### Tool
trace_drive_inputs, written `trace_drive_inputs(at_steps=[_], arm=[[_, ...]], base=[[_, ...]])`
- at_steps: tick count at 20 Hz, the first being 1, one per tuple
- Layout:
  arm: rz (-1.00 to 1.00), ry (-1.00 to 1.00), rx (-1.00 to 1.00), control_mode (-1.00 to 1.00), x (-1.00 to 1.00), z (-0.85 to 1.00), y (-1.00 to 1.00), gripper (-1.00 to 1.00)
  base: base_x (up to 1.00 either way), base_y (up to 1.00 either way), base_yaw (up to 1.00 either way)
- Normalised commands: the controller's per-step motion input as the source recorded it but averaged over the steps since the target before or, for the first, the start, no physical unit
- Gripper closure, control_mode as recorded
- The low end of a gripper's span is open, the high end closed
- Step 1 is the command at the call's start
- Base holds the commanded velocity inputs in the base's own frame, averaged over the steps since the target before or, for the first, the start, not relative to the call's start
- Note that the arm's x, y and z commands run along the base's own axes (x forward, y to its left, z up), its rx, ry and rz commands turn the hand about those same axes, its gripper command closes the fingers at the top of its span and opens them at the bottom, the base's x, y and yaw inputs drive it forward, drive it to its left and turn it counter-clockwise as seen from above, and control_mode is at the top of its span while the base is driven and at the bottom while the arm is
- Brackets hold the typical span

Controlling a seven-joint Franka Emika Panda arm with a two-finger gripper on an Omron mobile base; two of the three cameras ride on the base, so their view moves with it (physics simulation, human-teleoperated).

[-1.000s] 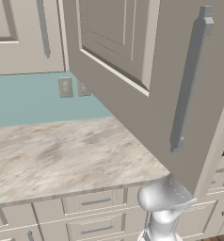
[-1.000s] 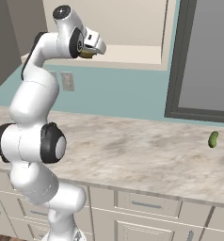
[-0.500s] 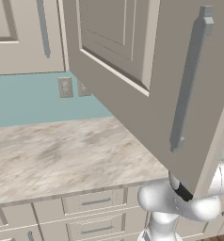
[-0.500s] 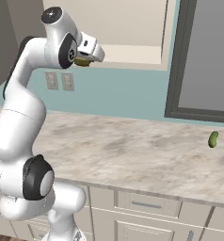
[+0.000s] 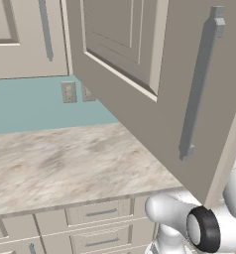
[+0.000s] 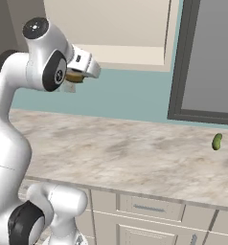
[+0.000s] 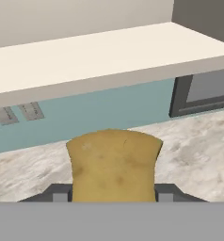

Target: Open the cabinet. Pick the sponge and place it next to the sink. Then close the cabinet.

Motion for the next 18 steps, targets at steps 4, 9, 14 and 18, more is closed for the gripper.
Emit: trace_drive_inputs(at_steps=[4,9,14,18], arm=[[0.11,0.0,0.0,-1.0,-0.89,-0.35,0.0,1.0],[0.08,0.04,0.0,-1.0,-0.56,-0.61,0.0,1.0],[0.0,0.1,-0.02,-1.0,-0.34,-0.69,0.0,1.0],[0.0,0.1,0.0,-1.0,-0.23,-0.58,0.0,1.0]], base=[[0.0,0.0,0.0],[0.0,0.0,0.0],[0.0,0.0,0.0],[0.0,0.0,0.0]])
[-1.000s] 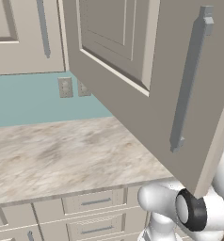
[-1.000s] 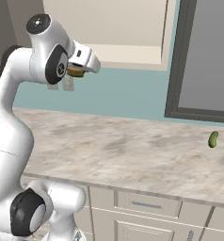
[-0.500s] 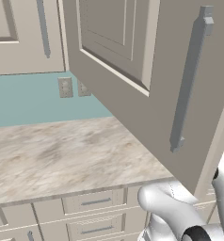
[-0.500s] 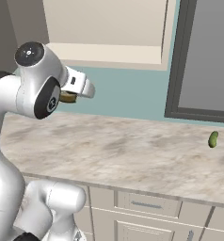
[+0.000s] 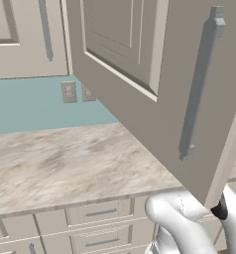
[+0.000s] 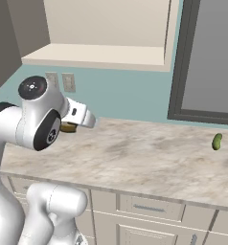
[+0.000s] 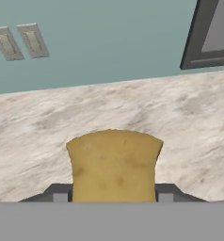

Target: Open the cabinet. Pick the sponge and place it next to the sink. Then close the cabinet.

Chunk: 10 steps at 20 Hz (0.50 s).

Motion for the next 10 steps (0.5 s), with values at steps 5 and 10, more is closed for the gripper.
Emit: trace_drive_inputs(at_steps=[5,10], arm=[[0.0,0.08,0.0,-1.0,-0.14,-0.58,0.0,1.0],[0.0,0.08,-0.06,-1.0,-0.13,-0.51,0.0,1.0]], base=[[0.0,0.0,0.0],[0.0,0.0,0.0]])
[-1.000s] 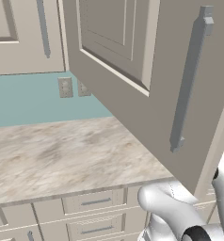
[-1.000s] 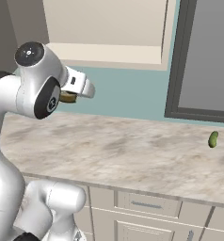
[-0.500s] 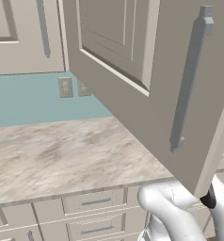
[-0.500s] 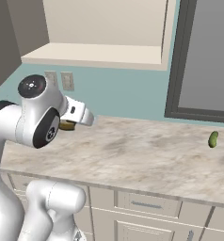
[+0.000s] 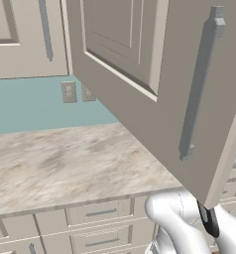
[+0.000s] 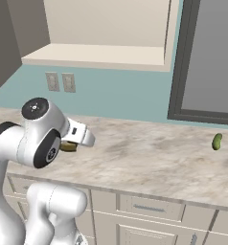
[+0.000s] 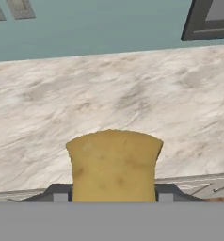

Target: Open the cabinet. Pick the sponge and place it next to the sink. Then close the cabinet.

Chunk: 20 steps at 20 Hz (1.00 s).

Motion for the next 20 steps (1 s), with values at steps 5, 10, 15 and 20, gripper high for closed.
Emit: trace_drive_inputs(at_steps=[5,10,15,20], arm=[[0.0,0.0,-0.04,-1.0,-0.04,-0.16,0.0,1.0],[0.0,0.0,0.0,-1.0,0.0,0.0,0.0,1.0],[0.0,0.0,0.0,-1.0,0.0,0.0,0.0,1.0],[0.0,0.0,0.0,-1.0,0.0,0.0,0.0,1.0]], base=[[0.0,0.0,0.0],[0.0,0.0,0.0],[0.0,0.0,0.0],[0.0,0.0,0.0]])
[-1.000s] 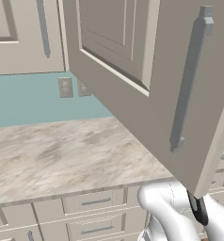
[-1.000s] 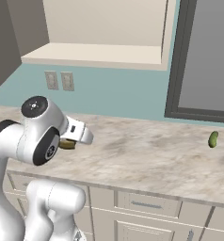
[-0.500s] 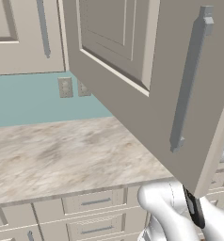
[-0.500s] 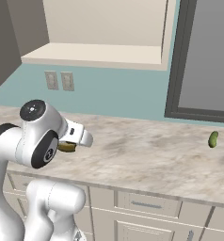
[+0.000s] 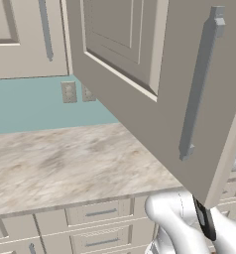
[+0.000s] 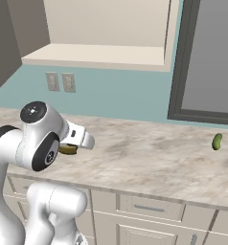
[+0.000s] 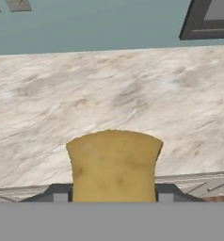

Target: Open the cabinet. Pick the sponge and place it next to the sink. Then close the cabinet.

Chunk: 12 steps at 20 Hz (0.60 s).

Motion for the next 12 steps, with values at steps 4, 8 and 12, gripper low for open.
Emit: trace_drive_inputs(at_steps=[4,8,12], arm=[[0.0,0.0,0.0,-1.0,0.0,0.0,0.0,1.0],[0.0,0.0,0.0,1.0,0.0,0.0,0.0,1.0],[0.0,0.0,0.0,1.0,0.0,0.0,0.0,1.0]], base=[[0.0,0.0,0.0],[-0.24,-0.12,0.0],[-0.8,-0.35,-0.03]])
